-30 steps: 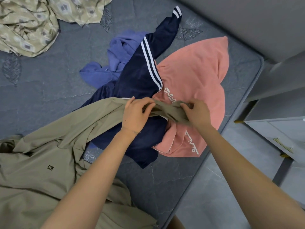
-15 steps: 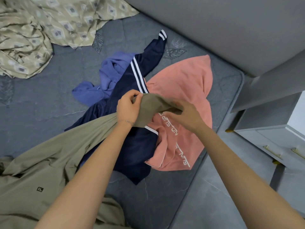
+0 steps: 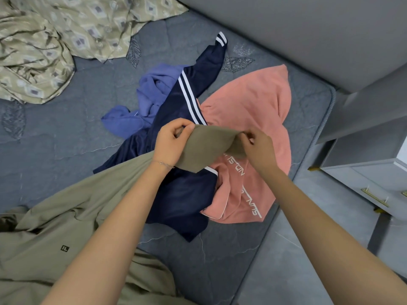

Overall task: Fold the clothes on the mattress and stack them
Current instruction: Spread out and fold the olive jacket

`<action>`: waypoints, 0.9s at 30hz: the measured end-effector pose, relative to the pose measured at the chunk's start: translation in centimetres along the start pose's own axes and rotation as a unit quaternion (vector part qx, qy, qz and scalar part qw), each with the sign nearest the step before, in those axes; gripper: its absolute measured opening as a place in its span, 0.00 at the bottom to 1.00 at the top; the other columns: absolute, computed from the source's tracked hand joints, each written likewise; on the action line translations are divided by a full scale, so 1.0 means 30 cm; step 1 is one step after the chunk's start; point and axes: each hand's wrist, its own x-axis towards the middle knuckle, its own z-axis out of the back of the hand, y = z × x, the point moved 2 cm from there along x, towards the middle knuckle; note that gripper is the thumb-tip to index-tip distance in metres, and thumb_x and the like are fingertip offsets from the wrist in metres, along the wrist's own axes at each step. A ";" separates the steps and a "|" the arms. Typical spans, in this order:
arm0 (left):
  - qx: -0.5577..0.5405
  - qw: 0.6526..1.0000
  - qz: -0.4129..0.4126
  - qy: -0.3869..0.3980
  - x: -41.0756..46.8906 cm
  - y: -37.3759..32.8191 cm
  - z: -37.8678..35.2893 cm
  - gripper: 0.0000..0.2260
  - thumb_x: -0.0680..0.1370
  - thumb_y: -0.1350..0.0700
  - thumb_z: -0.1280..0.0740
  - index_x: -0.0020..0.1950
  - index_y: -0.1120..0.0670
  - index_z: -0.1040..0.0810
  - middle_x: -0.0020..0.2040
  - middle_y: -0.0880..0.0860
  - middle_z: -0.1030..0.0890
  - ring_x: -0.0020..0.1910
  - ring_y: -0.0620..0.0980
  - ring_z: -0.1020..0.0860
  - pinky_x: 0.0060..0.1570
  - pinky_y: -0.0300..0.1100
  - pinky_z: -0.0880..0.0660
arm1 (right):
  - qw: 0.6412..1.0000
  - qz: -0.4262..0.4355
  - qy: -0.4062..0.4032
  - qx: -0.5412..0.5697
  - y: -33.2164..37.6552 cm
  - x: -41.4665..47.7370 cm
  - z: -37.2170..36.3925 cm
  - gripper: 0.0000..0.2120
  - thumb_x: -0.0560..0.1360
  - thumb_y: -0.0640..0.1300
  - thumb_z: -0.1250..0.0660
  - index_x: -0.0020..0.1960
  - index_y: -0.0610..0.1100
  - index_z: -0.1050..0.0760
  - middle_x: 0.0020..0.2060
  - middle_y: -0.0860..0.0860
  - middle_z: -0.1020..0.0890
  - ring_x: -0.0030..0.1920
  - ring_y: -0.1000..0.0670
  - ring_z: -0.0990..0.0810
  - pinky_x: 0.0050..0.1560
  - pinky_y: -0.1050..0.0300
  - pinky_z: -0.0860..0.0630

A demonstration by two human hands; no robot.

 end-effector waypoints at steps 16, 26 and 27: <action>0.319 0.942 0.042 -0.095 -0.214 0.210 0.251 0.20 0.82 0.50 0.38 0.73 0.47 0.31 0.76 0.50 0.35 0.77 0.51 0.43 0.75 0.54 0.53 | 0.986 0.108 0.050 -0.115 0.239 -0.070 -0.156 0.24 0.78 0.50 0.32 0.71 0.42 0.29 0.67 0.43 0.26 0.69 0.41 0.31 0.70 0.50 0.40; 0.406 0.902 0.067 -0.131 -0.573 0.414 0.559 0.22 0.81 0.48 0.38 0.74 0.49 0.33 0.76 0.52 0.35 0.77 0.53 0.43 0.74 0.58 0.56 | 0.947 0.238 0.132 -0.169 0.484 -0.360 -0.488 0.27 0.77 0.52 0.30 0.71 0.42 0.29 0.69 0.44 0.26 0.67 0.41 0.28 0.70 0.48 0.36; 0.418 0.897 0.064 -0.128 -0.626 0.437 0.595 0.22 0.80 0.48 0.37 0.74 0.49 0.33 0.76 0.52 0.34 0.77 0.54 0.42 0.74 0.59 0.55 | 0.940 0.252 0.144 -0.178 0.507 -0.402 -0.528 0.27 0.77 0.52 0.31 0.72 0.42 0.30 0.69 0.44 0.26 0.67 0.41 0.29 0.70 0.48 0.36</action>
